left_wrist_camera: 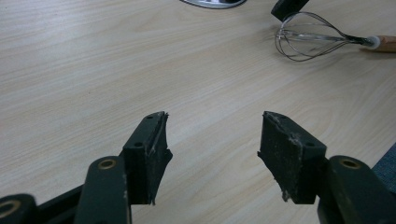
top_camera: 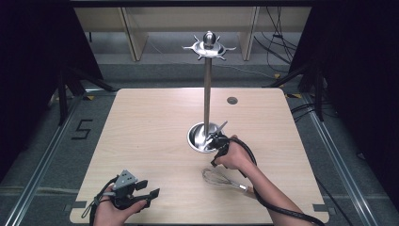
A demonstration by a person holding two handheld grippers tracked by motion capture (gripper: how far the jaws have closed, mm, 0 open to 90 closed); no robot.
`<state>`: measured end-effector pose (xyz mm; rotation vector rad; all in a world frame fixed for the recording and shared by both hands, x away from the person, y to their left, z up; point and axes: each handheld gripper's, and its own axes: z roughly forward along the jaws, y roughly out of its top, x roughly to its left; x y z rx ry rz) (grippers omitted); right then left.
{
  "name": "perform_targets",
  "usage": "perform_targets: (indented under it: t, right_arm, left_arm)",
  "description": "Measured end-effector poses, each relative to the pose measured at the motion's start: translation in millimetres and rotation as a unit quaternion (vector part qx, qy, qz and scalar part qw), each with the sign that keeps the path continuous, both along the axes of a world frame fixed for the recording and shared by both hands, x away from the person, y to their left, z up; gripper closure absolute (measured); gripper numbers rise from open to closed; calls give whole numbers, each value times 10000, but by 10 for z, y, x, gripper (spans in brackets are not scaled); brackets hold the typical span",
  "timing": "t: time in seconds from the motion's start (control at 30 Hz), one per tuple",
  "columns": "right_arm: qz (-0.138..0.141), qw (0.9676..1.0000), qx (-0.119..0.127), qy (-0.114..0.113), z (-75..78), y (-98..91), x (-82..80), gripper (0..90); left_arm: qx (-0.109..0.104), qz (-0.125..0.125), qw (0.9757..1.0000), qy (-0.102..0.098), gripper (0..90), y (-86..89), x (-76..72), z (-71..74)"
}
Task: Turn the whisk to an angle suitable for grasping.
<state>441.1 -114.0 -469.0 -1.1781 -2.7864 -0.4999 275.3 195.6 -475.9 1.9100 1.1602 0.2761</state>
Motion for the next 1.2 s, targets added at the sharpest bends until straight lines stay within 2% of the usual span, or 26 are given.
perform_targets:
  t: [0.07,0.13,0.17,0.2,0.23,0.27,0.37,0.43,0.5,0.57,0.6,0.67,0.7,0.77,0.8,0.83,0.87,0.9,0.93,1.0,1.03,1.07,1.1,1.13,1.17,1.2]
  right_arm:
    - [49,9999,88,61,5,27,-27,900]
    - [181,9998,41,117,7,64,-80,900]
    - [132,9995,149,228,18,102,-122,896]
    - [294,9992,170,206,10,117,-151,887]
    - [314,9988,231,289,22,145,-185,880]
    - [470,9985,173,239,34,152,-214,864]
    - [347,9986,326,222,90,162,-258,852]
    - [254,9991,321,-98,231,24,-237,848]
    - [152,9992,258,-270,346,-180,-213,848]
    - [-149,9993,336,-76,421,-346,-239,851]
    - [-149,9993,336,-76,421,-346,-239,851]
    - [-296,9988,371,-91,468,-577,-276,860]
    - [-380,9986,345,-97,490,-761,-332,884]
    - [-419,9985,350,-24,501,-829,-360,894]
    - [-554,9980,305,-26,491,-1013,-472,900]
    - [-554,9980,305,-26,491,-1013,-472,900]
    - [-790,9964,283,121,468,-1155,-587,900]
    - [-790,9964,283,121,468,-1155,-587,900]
    - [-747,9969,177,151,448,-1221,-621,900]
    - [-948,9948,114,361,385,-1429,-831,900]
    - [-948,9948,114,361,385,-1429,-831,900]
    - [-1053,9931,110,507,378,-1456,-883,900]
    - [-1215,9896,-41,764,323,-1537,-1018,900]
    - [-1262,9883,-96,846,302,-1550,-1060,900]
    - [-1241,9878,-154,930,267,-1573,-1106,900]
    - [-1257,9861,-208,1064,223,-1588,-1160,900]
  left_arm:
    - [136,-50,9999,-31,406,23,1,20]
    - [4,36,10000,-28,407,14,3,7]
    - [12,49,10000,-14,407,19,2,10]
    - [3,91,10000,-2,407,15,-3,15]
    - [86,-2,10000,17,406,34,2,23]
    - [105,-12,9999,11,407,38,2,25]
    - [79,14,10000,18,407,33,1,20]
    - [17,53,10000,3,407,22,2,16]
    - [40,38,10000,-5,407,25,2,19]
    - [103,-39,9999,-40,407,35,10,22]
    - [103,-39,9999,-40,408,35,10,22]
    - [50,12,10000,-54,408,16,10,20]
    - [43,81,10000,-19,408,4,6,22]
    - [74,42,10000,-46,408,6,9,25]
    - [43,87,10000,-22,408,2,8,20]
    - [43,87,10000,-22,408,2,8,20]
    - [54,92,9999,-19,408,5,7,21]
    - [54,92,9999,-19,409,5,7,21]
    - [157,1,9999,-49,409,25,11,27]
    - [100,34,9999,-19,408,18,10,23]
    - [100,34,9999,-19,409,18,10,23]
    - [121,18,9999,-33,409,18,12,25]
    - [112,21,9999,-29,408,15,13,24]
    - [53,91,9999,-22,408,0,8,20]
    - [158,1,9999,-37,409,15,10,29]
    - [165,-5,9999,-37,409,16,8,30]
